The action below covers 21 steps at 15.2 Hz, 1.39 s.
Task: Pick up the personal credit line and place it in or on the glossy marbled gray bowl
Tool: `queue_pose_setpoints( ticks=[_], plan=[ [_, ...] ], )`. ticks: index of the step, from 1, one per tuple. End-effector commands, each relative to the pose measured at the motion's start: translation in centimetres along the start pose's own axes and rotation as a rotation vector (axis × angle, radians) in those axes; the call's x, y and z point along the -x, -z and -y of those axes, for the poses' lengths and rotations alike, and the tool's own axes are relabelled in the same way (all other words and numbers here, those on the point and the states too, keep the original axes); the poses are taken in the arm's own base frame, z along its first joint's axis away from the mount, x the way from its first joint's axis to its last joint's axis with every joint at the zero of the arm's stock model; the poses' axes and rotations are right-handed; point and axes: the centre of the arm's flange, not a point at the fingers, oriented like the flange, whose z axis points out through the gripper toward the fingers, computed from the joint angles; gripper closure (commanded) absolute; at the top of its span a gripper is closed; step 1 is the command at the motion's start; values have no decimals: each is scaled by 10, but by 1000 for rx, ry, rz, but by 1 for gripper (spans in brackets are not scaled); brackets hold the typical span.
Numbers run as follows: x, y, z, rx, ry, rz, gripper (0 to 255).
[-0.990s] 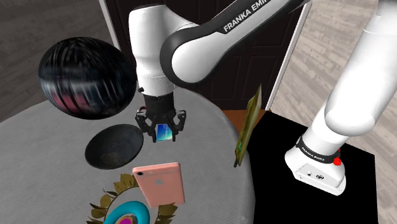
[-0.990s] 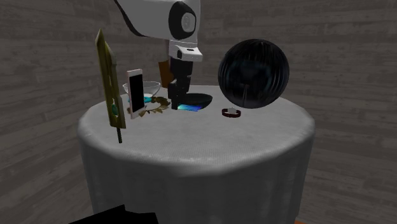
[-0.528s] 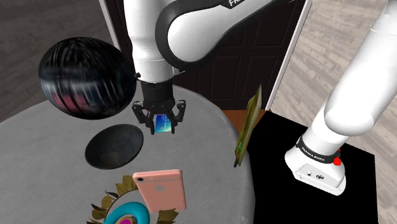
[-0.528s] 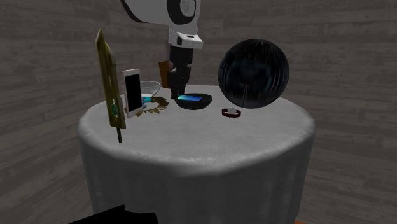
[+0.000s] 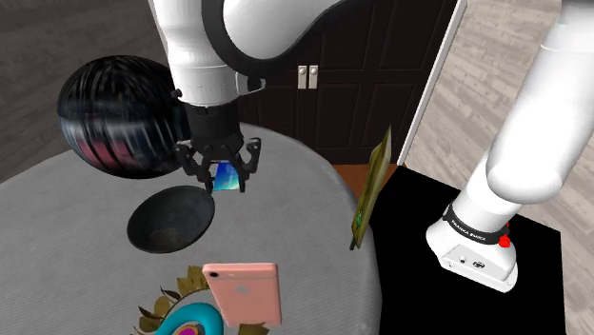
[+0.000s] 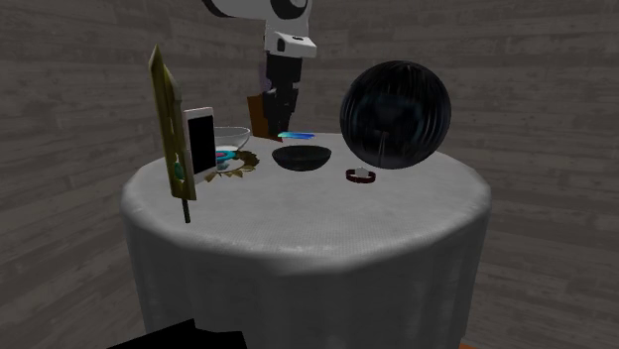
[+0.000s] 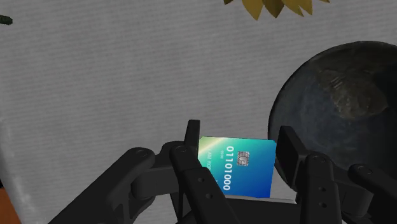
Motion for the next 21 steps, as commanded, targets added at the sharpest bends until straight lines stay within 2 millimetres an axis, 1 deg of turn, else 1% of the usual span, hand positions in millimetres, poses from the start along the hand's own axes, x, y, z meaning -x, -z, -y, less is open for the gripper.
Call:
queue_pose_setpoints(
  ticks=[1,9,21],
  plan=[
    [5,0,24,0,-3,-2,255],
    [32,1,125,0,-3,-2,255],
    [22,-61,123,0,-3,-2,255]
  ],
)
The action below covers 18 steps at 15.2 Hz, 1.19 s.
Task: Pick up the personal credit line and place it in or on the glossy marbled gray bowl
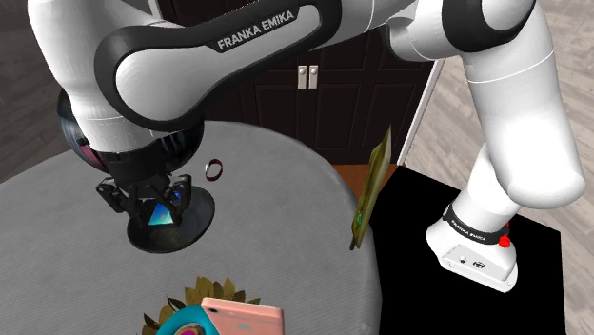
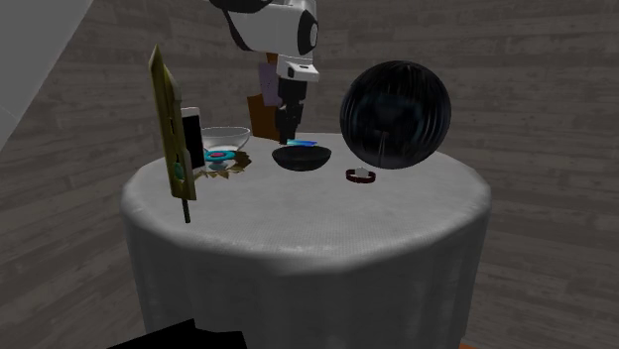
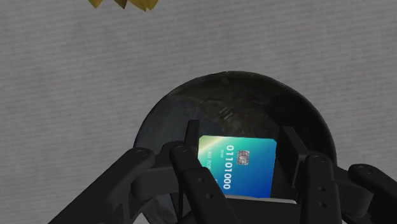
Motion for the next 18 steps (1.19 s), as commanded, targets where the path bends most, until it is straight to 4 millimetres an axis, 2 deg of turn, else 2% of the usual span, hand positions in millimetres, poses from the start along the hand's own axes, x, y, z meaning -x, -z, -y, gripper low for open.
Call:
queue_pose_setpoints(
  ticks=[1,4,12,13,18],
  plan=[
    [-2,-11,1,0,0,0,255],
    [-4,-25,0,0,0,0,255],
    [-4,-25,0,0,0,0,255],
    [-4,-25,0,0,0,0,0],
    [-4,-25,0,0,0,0,0]
  ],
)
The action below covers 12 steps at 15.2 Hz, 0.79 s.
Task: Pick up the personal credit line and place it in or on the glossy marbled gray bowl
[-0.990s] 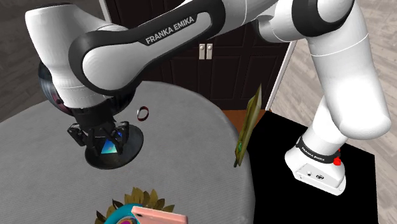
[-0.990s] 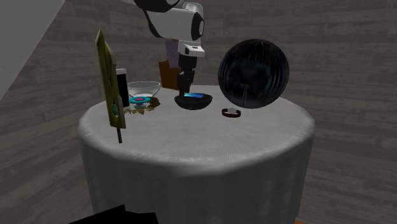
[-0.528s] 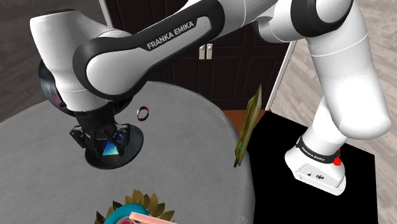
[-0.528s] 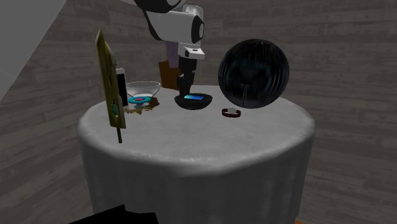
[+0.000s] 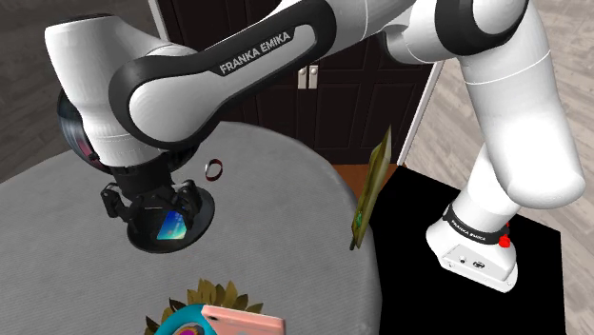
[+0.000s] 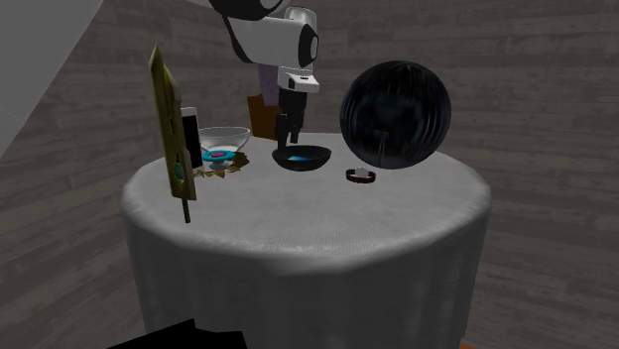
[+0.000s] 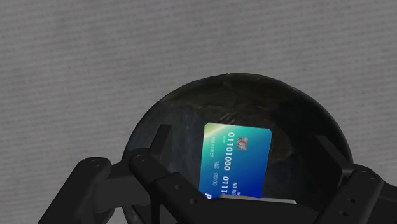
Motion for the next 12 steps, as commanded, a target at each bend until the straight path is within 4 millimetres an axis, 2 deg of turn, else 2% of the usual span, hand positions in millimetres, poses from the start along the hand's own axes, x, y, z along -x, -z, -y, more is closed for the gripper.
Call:
queue_pose_setpoints(
  ticks=[1,4,12],
  plan=[
    [0,13,0,0,0,0,0],
    [0,50,0,0,0,0,0],
    [0,50,0,0,0,0,0]
  ],
)
